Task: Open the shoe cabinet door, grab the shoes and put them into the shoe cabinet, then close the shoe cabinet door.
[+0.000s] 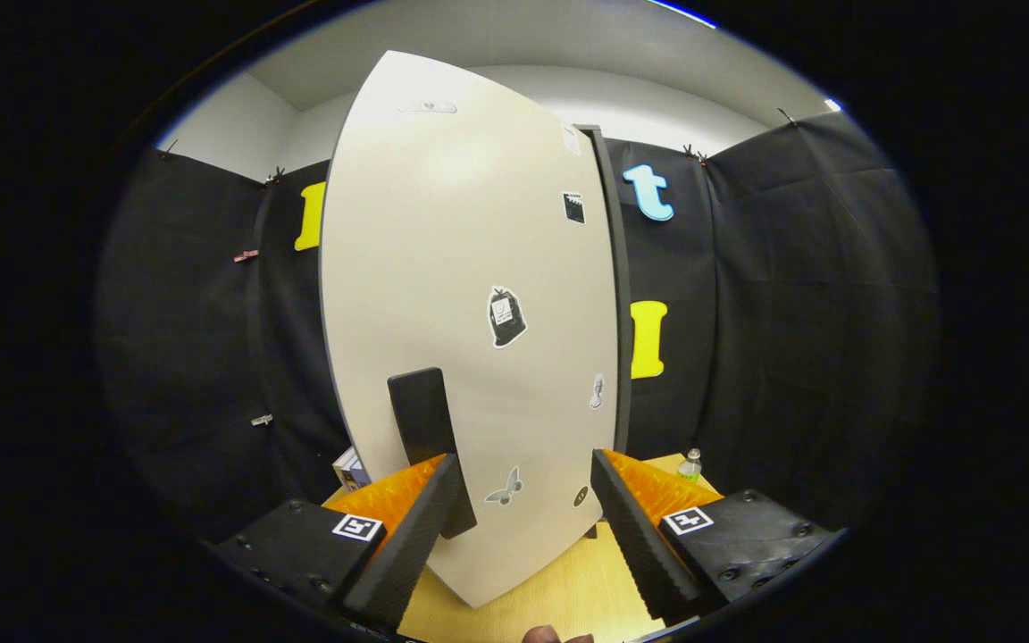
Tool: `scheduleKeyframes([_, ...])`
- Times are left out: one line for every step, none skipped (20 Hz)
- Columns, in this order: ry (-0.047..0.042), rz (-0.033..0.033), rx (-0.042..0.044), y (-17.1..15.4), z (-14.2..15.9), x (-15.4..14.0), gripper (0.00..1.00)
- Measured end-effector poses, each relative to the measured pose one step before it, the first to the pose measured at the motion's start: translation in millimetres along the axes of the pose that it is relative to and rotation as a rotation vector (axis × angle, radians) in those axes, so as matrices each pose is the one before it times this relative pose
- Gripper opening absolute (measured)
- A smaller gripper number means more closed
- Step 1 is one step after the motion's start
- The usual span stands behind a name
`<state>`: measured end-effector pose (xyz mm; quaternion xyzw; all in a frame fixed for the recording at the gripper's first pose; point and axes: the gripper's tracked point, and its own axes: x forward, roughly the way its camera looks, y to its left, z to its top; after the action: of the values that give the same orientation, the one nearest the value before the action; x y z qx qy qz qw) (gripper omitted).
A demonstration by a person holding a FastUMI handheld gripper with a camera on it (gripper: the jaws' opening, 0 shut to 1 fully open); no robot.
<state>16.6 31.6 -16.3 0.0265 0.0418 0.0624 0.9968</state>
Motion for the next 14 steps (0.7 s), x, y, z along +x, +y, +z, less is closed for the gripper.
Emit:
scheduleKeyframes([-0.00229, 0.00217, -0.00310, -2.26, 0.00, -0.90, 0.98])
scheduleKeyframes([-0.00387, 0.00035, -0.00353, -1.57, -0.64, 1.98, 0.98])
scheduleKeyframes([-0.00346, -0.00391, -0.00186, -3.87, 0.46, 1.17, 0.98])
scheduleKeyframes([-0.00297, -0.00436, 0.00092, 0.66, 3.69, 2.22, 0.98])
scheduleKeyframes([-0.00184, -0.00610, 0.00368, 0.37, 2.59, 1.24, 0.98])
scheduleKeyframes([-0.00061, -0.00757, 0.00467, 0.05, 0.57, 1.52, 0.98])
scheduleKeyframes([-0.00157, -0.00721, 0.00476, -2.86, 0.67, 0.09, 0.98])
scheduleKeyframes([-0.00371, -0.00812, 0.00515, -4.42, 2.27, -1.17, 0.98])
scheduleKeyframes([-0.00629, -0.00661, 0.00266, -3.93, 2.72, -0.25, 0.98])
scheduleKeyframes([-0.00603, -0.00605, -0.00094, -4.03, 2.80, -0.20, 0.98])
scheduleKeyframes([-0.00574, -0.00522, -0.00251, -2.75, 2.41, 0.33, 0.98])
scheduleKeyframes([-0.00440, -0.00415, -0.00305, -1.92, 1.77, 0.06, 0.98])
scheduleKeyframes([-0.00133, -0.00367, -0.00092, -2.13, 1.68, -0.51, 0.98])
scheduleKeyframes([-0.00362, -0.00251, -0.00040, -1.29, 1.39, -1.02, 0.98])
